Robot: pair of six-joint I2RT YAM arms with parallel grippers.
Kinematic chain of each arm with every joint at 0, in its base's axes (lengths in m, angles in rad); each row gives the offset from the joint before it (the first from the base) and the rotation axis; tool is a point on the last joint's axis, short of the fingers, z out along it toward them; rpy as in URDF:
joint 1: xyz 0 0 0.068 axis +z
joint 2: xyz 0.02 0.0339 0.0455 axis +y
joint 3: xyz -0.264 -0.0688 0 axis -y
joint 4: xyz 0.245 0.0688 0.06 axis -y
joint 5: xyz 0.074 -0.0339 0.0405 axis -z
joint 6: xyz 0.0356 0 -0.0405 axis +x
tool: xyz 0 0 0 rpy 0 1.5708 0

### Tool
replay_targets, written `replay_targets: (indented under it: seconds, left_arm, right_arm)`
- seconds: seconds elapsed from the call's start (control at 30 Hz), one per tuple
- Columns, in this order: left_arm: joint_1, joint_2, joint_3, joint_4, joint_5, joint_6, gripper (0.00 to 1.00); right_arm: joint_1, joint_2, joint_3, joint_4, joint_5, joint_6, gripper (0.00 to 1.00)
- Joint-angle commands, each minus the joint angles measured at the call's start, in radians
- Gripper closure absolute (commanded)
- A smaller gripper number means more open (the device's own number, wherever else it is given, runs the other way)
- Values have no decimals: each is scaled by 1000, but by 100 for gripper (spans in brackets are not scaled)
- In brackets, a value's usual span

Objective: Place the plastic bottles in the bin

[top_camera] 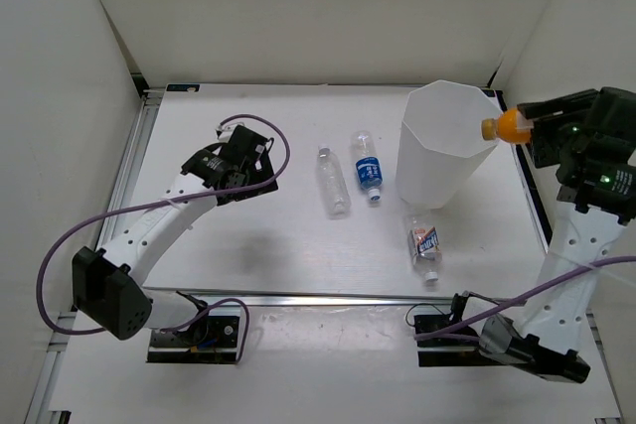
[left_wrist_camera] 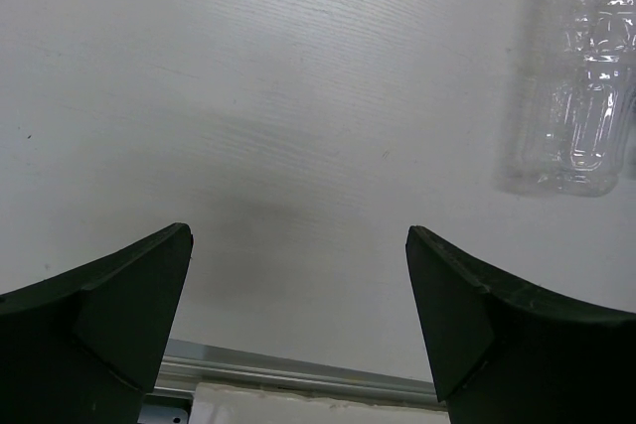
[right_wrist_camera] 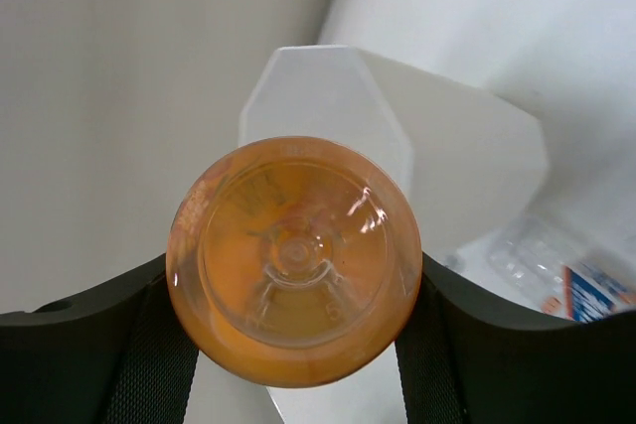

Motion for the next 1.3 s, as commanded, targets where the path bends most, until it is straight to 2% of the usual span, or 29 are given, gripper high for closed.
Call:
replay_targets:
  seconds: [0.0, 0.03, 0.13, 0.2, 0.23, 0.33, 0.37, 0.43, 0.47, 0.6, 0.73, 0.77, 0.9, 1.07, 1.17, 1.27]
  left_arm:
    - [3, -14, 13, 15, 18, -7, 0]
    - [3, -1, 22, 15, 18, -7, 0]
    - [3, 23, 74, 15, -9, -7, 0]
    - [14, 58, 104, 15, -9, -7, 0]
    - [25, 70, 120, 15, -9, -7, 0]
    - [51, 128, 197, 15, 13, -19, 0]
    - [60, 148, 243, 15, 32, -19, 0]
    - [82, 211, 291, 6, 92, -28, 0]
    - [82, 231, 333, 5, 103, -41, 0]
    - [82, 328, 425, 16, 176, -50, 0]
    - [82, 525, 561, -24, 355, -6, 0]
    - [82, 558, 588, -24, 445, 7, 0]
    - [43, 676, 702, 36, 616, 42, 0]
    - [2, 872, 923, -27, 641, 42, 0]
    - [-10, 883, 886, -27, 630, 42, 0]
    - [-20, 883, 804, 42, 621, 31, 0]
  right_arm:
    - [72, 86, 7, 221, -66, -49, 86]
    - [98, 121, 32, 238, -29, -90, 81]
    - [202, 320, 196, 218, 20, -162, 74]
    - [247, 376, 276, 177, 72, -175, 69]
    - [259, 409, 285, 177, 72, -184, 57]
    - [313, 434, 285, 177, 97, -219, 39]
    - [325, 445, 285, 163, 97, -219, 26]
    - [352, 454, 285, 102, 111, -219, 14]
    - [353, 454, 272, 85, 123, -219, 2]
    - [388, 408, 262, 62, 172, -219, 0]
    - [374, 345, 304, 62, 154, -241, 0]
    - [374, 331, 314, 62, 143, -241, 0]
    - [365, 247, 302, 62, 114, -259, 0]
    - [317, 199, 241, 73, 56, -259, 0]
    - [275, 190, 227, 73, 16, -270, 0]
    - [274, 181, 239, 48, 16, -279, 0]
